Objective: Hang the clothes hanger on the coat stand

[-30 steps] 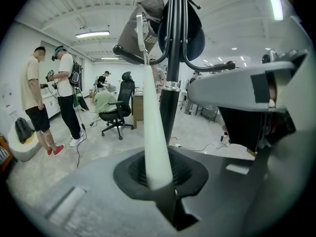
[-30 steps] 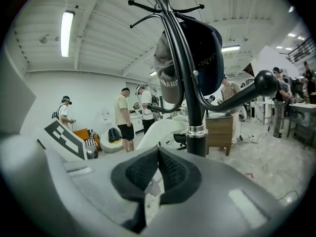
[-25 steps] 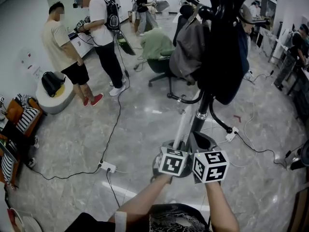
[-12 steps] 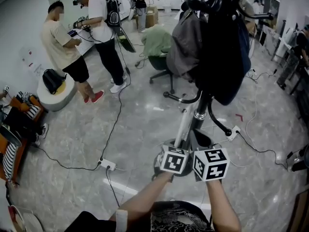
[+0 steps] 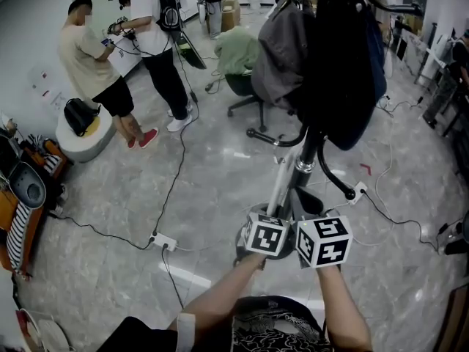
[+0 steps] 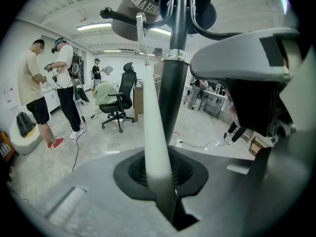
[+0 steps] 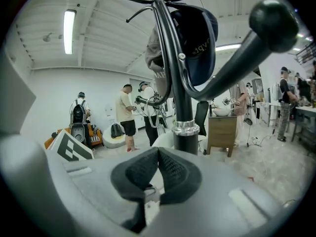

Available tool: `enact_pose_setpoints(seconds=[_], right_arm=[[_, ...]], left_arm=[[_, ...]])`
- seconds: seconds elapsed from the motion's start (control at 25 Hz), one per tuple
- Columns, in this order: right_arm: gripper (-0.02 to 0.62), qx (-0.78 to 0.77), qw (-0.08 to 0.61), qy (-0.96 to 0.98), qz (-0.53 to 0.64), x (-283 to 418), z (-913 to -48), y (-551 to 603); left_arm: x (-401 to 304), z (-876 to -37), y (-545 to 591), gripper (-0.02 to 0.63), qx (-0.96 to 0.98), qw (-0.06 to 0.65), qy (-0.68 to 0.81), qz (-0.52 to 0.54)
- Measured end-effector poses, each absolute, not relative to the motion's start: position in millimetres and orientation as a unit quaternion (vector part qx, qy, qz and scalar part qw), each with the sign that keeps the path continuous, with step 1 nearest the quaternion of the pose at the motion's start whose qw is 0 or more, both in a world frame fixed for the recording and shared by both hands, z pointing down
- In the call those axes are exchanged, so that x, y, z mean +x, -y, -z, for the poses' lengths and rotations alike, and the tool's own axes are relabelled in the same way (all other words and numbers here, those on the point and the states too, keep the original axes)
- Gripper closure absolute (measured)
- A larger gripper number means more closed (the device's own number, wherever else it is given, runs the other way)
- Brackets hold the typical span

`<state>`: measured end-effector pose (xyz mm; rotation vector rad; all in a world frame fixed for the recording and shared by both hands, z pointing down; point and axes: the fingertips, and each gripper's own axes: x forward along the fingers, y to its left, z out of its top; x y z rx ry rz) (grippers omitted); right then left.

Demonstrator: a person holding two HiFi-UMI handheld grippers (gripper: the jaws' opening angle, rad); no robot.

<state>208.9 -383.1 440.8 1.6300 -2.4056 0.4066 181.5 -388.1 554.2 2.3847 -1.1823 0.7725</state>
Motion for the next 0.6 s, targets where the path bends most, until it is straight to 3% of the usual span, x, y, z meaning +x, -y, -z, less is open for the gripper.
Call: enact_pose_setpoints(seconds=[0.6], right_arm=[[0.595,0.549,0.108,0.817,-0.142,204.2,-449.7,382.2]], left_arm=[[180.1,-565.5,385.5,0.566,0.845,0.184,0.42,-0.277]])
